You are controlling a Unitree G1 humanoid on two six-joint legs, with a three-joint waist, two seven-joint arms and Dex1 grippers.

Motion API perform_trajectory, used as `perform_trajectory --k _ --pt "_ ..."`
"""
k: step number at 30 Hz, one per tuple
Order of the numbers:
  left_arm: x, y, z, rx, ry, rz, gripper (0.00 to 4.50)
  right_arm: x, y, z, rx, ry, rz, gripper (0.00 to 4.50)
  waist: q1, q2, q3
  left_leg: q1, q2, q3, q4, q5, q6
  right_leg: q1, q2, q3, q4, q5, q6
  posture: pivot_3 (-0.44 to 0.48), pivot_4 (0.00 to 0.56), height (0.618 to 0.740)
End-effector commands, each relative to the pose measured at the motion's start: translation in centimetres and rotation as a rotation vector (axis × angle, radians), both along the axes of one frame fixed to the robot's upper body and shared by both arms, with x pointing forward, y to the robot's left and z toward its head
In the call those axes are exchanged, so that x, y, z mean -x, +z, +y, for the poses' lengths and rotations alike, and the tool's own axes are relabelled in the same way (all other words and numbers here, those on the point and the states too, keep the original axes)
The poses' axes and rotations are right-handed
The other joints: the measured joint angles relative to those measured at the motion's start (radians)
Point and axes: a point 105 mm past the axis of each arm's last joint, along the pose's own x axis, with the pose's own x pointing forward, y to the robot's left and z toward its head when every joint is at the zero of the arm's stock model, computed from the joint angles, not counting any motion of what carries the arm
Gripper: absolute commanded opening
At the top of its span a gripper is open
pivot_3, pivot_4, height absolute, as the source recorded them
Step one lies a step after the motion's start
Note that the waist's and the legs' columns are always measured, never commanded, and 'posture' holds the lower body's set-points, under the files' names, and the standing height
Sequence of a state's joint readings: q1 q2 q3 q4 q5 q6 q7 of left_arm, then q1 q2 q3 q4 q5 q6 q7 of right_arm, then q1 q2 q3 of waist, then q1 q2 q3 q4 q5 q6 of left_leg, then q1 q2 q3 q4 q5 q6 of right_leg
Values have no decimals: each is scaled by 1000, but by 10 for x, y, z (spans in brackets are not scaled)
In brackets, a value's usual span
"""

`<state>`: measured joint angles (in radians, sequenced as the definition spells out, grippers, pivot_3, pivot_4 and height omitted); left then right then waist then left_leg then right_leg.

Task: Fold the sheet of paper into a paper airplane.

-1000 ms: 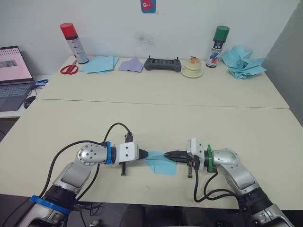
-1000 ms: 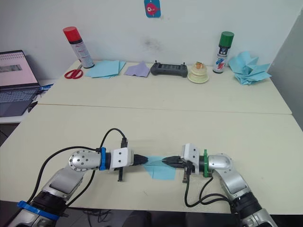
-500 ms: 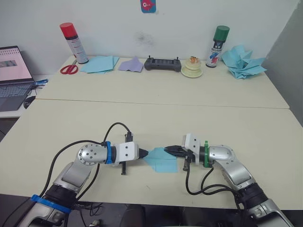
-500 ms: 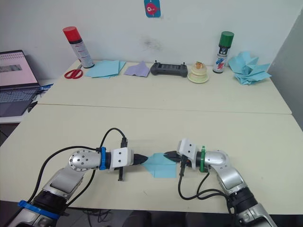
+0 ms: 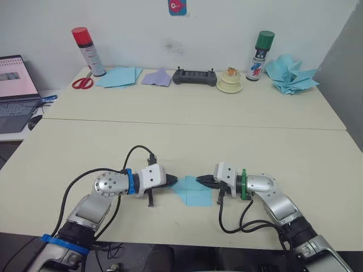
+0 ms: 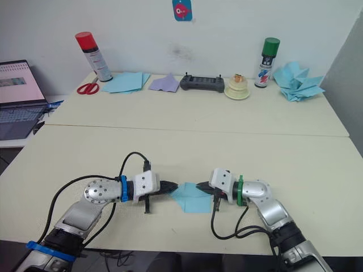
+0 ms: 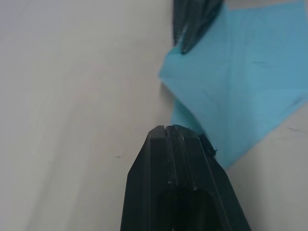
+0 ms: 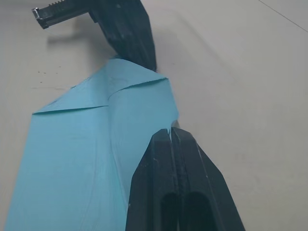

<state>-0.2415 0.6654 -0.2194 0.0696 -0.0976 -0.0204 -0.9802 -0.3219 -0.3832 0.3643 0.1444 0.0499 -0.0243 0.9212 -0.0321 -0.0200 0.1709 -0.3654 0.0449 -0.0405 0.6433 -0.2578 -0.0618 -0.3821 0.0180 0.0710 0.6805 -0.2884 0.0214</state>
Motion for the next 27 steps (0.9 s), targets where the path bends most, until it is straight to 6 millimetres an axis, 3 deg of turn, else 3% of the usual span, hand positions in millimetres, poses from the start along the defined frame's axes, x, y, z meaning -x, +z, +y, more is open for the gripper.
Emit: perform_trajectory --k 1,5,8,12,18,27 --pt "-8 23 17 44 89 8 0 -4 -10 -9 48 -36 19 18 -2 -1 1 0 0 0 0 0 0 -1 0 0 0 0 0 0 150 740" --pt "-2 50 3 142 72 15 0 -4 -9 -10 45 -41 20 18 -3 -5 4 -4 0 0 -1 0 0 -4 0 0 0 0 1 0 150 740" --pt "9 56 -13 169 32 32 0 -4 -9 -11 43 -44 20 18 -3 -6 4 -6 0 0 -1 0 0 -5 0 0 0 1 1 0 150 740" --pt "24 46 -24 155 0 92 0 -3 -8 -11 41 -44 20 18 -3 -6 4 -5 0 0 -1 0 0 -5 0 0 0 1 1 0 150 740" --pt "32 17 -19 68 24 156 0 -2 -6 -12 37 -44 30 18 -3 -6 5 -5 0 0 -1 0 0 -5 0 0 0 0 1 0 150 740" --pt "24 1 -24 58 38 177 0 5 4 -10 10 -26 56 18 1 -7 6 -7 0 0 -1 0 0 -7 0 0 -1 0 0 0 150 740"
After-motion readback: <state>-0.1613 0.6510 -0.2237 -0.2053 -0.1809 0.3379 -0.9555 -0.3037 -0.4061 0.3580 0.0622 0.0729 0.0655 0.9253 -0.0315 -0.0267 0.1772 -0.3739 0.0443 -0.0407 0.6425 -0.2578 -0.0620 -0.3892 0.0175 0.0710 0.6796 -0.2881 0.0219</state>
